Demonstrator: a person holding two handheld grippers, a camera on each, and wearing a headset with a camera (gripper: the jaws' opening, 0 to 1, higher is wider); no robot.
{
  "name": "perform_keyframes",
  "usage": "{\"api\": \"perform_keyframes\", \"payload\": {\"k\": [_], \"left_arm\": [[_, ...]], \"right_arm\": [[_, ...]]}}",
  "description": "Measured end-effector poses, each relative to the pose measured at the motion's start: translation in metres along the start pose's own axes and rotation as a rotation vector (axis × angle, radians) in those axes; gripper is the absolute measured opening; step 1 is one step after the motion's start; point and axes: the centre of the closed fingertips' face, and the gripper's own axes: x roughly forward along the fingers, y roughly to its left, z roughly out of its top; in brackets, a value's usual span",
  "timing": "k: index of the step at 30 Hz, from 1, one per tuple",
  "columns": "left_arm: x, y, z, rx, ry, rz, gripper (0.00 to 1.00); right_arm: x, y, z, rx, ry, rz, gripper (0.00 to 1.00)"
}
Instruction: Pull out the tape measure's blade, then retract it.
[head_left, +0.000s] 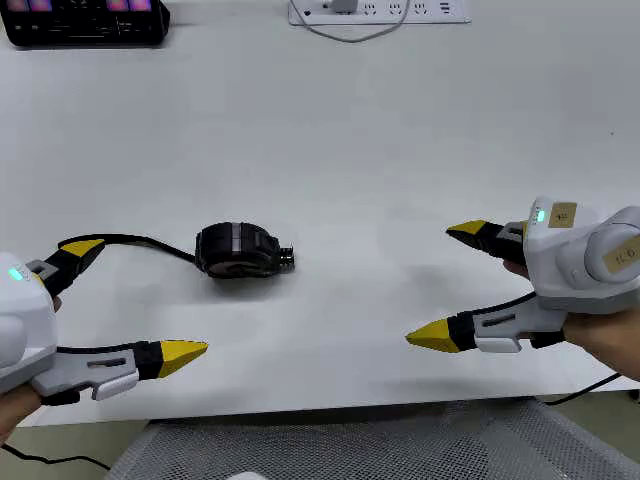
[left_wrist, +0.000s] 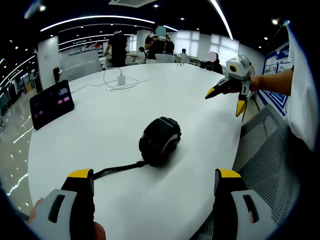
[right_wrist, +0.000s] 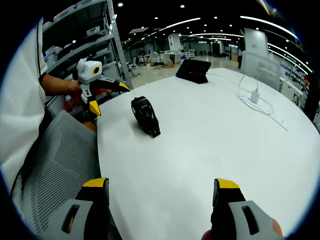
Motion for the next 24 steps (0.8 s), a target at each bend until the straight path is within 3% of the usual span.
{"api": "perform_keyframes", "payload": {"k": [24], "left_arm": [[0.0019,-0.0032,0.0008,0.007,0.003,-0.018,0.99]], "right_arm": [[-0.0001,-0.0018,-0.0003,-0.013,0.006,0.001,0.82]]}}
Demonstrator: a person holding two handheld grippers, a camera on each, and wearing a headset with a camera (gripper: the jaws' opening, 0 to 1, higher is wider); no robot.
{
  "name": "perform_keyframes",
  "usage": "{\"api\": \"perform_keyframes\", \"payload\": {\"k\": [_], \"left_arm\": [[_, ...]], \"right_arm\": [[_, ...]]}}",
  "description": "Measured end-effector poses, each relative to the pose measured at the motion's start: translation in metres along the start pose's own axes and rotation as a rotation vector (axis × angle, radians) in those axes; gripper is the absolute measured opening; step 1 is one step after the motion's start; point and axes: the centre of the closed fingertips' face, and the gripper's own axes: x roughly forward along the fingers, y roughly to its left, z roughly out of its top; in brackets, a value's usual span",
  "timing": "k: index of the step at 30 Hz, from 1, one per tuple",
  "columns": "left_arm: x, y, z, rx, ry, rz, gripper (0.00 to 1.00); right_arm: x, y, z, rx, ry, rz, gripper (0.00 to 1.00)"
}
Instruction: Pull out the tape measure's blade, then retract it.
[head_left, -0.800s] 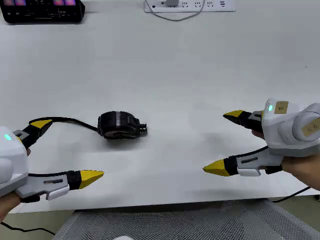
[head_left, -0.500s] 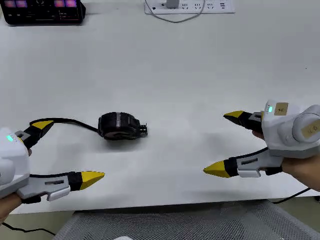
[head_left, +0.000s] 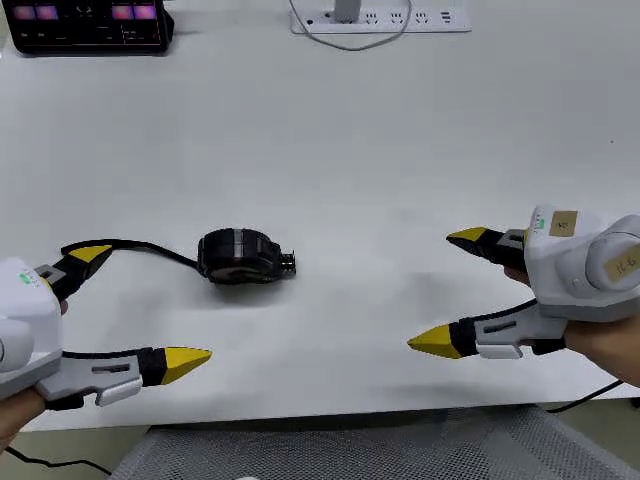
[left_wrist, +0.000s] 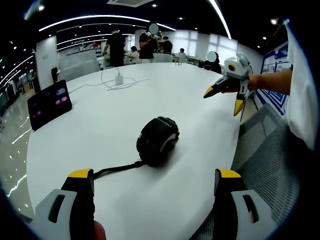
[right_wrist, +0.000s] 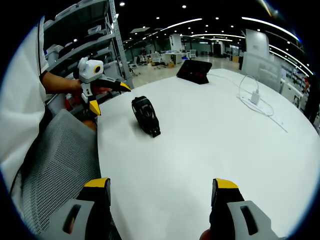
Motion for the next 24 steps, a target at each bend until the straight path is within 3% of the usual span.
{"api": "perform_keyframes", "payload": {"k": [18,24], "left_arm": [[0.0041,-0.0012,-0.0016,0.009,0.009,-0.01,0.99],[0.0085,0.0021,0.0059,0.013,-0.001,-0.018,0.99]], "right_arm": [[0.0026,-0.0013,-0.0024,-0.006,0.001,0.004,0.83],[0.0079,-0.003,0.0056,-0.011,-0.015,0.01,0.83]]}}
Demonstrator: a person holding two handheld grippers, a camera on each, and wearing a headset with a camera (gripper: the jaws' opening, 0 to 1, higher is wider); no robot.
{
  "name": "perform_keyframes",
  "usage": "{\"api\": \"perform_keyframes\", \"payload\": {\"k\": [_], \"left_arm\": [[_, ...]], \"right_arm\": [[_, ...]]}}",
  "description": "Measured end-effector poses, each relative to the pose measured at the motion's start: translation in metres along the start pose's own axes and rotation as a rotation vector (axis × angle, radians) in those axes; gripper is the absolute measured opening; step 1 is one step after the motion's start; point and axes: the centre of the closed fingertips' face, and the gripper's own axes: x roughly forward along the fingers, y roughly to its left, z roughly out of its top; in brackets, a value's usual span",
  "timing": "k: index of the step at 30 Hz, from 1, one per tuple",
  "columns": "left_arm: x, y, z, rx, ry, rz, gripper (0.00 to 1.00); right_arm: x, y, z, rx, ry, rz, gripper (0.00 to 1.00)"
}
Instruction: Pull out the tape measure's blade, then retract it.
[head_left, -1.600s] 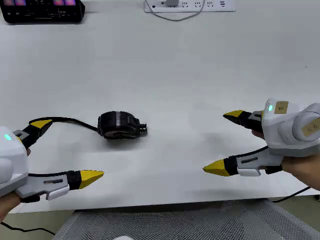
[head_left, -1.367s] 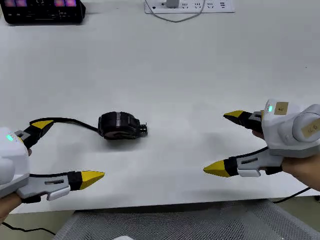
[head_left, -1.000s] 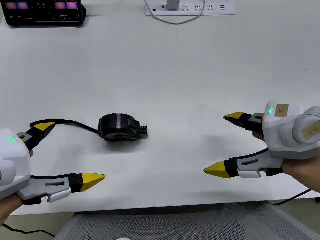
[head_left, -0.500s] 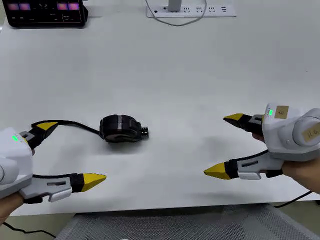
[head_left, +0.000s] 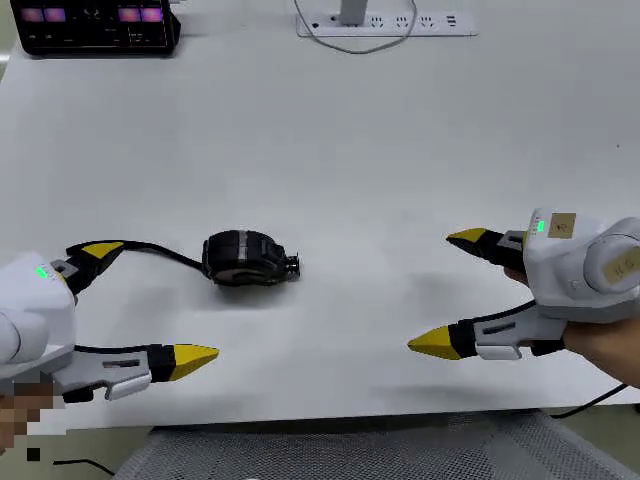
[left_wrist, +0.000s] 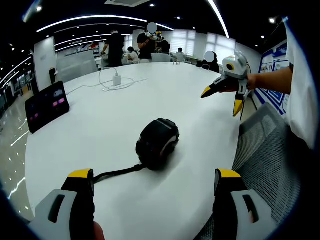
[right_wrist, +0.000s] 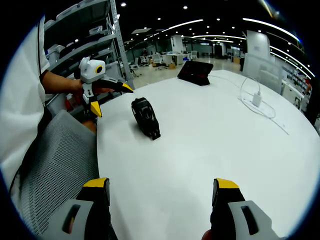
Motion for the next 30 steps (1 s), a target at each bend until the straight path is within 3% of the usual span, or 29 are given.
{"api": "perform_keyframes", "payload": {"k": [11,30], "left_arm": [[0.014,-0.003,0.01,0.046,0.003,-0.047,0.97],[0.033,-0.004,0.017,0.128,0.039,-0.105,0.91]], "right_arm": [[0.013,0.0,0.003,-0.041,0.017,0.037,0.83],[0.025,-0.002,0.013,-0.084,0.028,0.073,0.83]]}}
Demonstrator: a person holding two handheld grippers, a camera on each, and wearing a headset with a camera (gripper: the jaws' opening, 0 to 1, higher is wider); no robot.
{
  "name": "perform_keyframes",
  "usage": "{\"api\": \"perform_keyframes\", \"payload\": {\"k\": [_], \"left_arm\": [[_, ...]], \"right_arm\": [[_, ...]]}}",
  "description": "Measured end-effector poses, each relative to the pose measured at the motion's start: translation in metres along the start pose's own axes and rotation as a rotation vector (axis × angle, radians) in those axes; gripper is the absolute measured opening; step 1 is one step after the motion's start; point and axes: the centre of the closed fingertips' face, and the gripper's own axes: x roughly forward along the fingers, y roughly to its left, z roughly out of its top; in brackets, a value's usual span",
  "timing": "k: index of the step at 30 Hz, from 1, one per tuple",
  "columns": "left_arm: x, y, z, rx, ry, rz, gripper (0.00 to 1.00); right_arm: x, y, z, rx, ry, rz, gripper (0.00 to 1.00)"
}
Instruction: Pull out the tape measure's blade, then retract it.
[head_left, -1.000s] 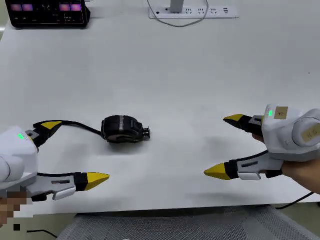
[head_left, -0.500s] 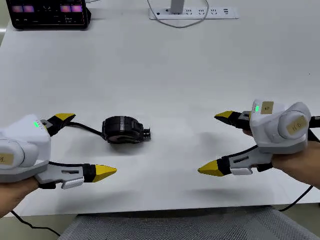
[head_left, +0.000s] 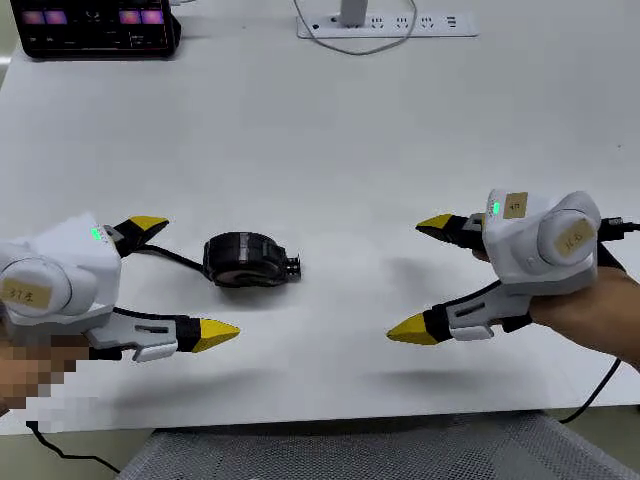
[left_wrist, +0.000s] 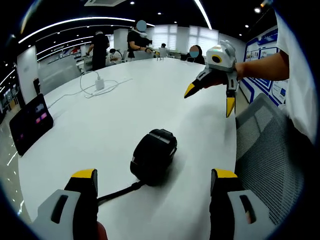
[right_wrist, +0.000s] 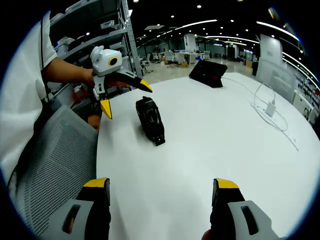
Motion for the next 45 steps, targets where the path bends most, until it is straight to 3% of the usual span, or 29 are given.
{"api": "perform_keyframes", "payload": {"k": [15,18,34,45], "left_arm": [[0.014,0.007,-0.004,0.047,0.055,-0.033,0.77],[0.017,0.007,-0.004,0.079,0.071,-0.046,0.72],[0.03,0.01,-0.011,0.168,0.16,-0.081,0.64],[0.036,0.013,-0.015,0.179,0.194,-0.095,0.53]], "right_arm": [[0.007,0.0,0.003,-0.015,0.006,0.018,0.83],[0.008,0.0,0.004,-0.014,0.004,0.02,0.83],[0.012,0.0,0.003,-0.017,0.011,0.031,0.82],[0.014,0.0,0.003,-0.015,0.008,0.033,0.81]]}}
